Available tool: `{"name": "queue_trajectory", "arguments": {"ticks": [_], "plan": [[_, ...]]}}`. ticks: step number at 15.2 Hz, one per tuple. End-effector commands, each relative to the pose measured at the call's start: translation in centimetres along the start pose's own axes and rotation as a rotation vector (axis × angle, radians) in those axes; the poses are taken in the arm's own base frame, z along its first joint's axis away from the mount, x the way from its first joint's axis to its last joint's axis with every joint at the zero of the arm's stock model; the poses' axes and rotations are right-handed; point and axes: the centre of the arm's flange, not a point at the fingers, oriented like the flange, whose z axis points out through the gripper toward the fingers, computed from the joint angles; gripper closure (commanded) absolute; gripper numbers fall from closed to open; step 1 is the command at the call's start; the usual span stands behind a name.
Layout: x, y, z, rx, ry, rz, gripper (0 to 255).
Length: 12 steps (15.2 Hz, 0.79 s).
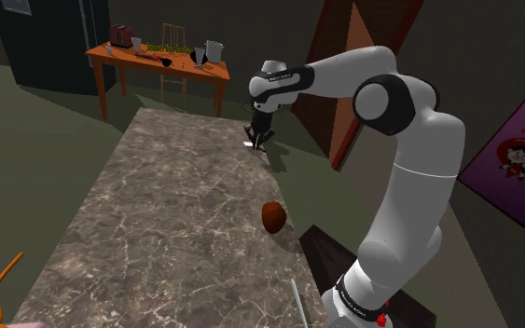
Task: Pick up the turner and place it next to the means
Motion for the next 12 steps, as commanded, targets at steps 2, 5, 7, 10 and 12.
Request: {"name": "queue_trajectory", "arguments": {"ticks": [2, 5, 7, 10, 12], "plan": [[-0.1, 0.0, -1.5, 0.000, -0.001, 0.000, 255], [-0.2, 0.0, -3.1, 0.000, -0.001, 0.000, 255], [-0.3, 0.0, -4.1, 0.000, -0.001, 0.000, 255], [-2.8, -0.7, -4.0, 0.000, -0.001, 0.000, 255], [-5.4, -1.4, -3.9, 0.000, -0.001, 0.000, 255]]}}
